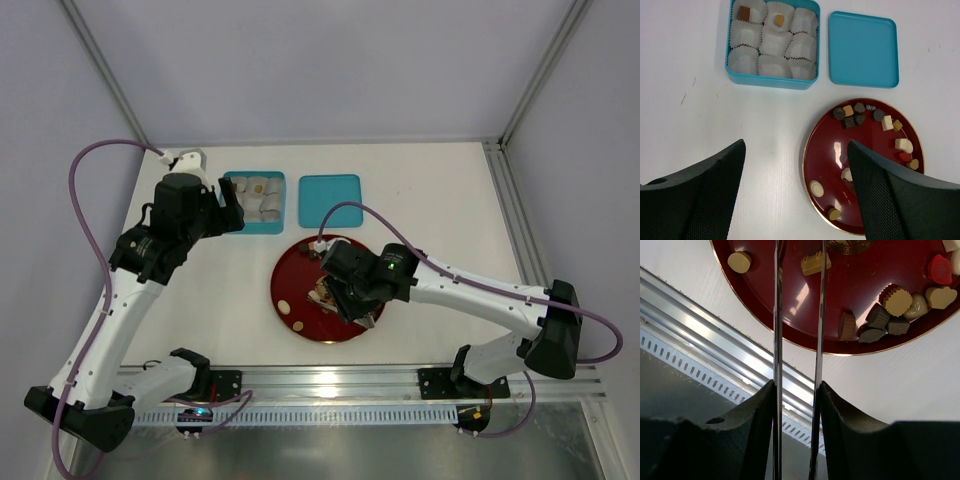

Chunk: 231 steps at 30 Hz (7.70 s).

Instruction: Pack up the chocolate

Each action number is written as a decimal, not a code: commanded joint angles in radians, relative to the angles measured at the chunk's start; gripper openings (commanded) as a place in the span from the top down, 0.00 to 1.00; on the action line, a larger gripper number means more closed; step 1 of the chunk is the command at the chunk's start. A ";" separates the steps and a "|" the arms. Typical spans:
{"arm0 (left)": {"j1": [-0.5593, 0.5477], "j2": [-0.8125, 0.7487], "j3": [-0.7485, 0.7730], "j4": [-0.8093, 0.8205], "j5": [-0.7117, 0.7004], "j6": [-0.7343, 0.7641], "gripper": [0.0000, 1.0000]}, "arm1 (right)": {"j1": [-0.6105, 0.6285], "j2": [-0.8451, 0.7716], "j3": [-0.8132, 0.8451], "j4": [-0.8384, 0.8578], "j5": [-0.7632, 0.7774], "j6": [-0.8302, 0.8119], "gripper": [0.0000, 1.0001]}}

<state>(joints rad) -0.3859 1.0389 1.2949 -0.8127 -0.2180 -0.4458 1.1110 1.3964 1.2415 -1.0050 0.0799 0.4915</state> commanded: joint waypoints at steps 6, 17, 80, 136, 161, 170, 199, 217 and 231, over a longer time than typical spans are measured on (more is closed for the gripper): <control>0.002 -0.011 -0.006 0.023 -0.014 -0.001 0.19 | 0.004 0.029 0.047 0.032 0.004 -0.025 0.58; 0.002 -0.014 -0.011 0.026 -0.014 0.001 0.19 | 0.004 0.046 0.056 0.020 0.015 -0.024 0.59; 0.002 -0.017 0.010 0.018 -0.026 0.025 0.19 | -0.166 0.219 0.478 0.040 0.080 -0.149 0.69; 0.002 -0.027 0.017 0.003 -0.009 0.053 0.19 | -0.335 0.839 0.943 0.358 0.113 -0.317 0.67; 0.001 -0.025 0.021 -0.002 -0.012 0.050 0.19 | -0.336 0.836 0.937 0.350 0.109 -0.315 0.60; 0.002 -0.025 0.020 0.000 -0.014 0.050 0.19 | -0.336 0.836 0.932 0.355 0.106 -0.311 0.60; 0.002 -0.022 0.018 0.004 -0.009 0.047 0.19 | -0.335 0.805 0.881 0.387 0.100 -0.309 0.60; 0.002 -0.019 0.032 0.004 -0.026 0.052 0.18 | -0.320 0.570 0.834 0.302 0.124 -0.285 0.61; 0.002 -0.002 0.041 0.020 -0.014 0.035 0.18 | -0.153 0.015 0.210 0.080 0.139 -0.101 0.61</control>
<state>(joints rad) -0.3859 1.0351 1.3033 -0.8192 -0.2272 -0.4107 0.8772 1.4654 1.5234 -0.8398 0.2066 0.3096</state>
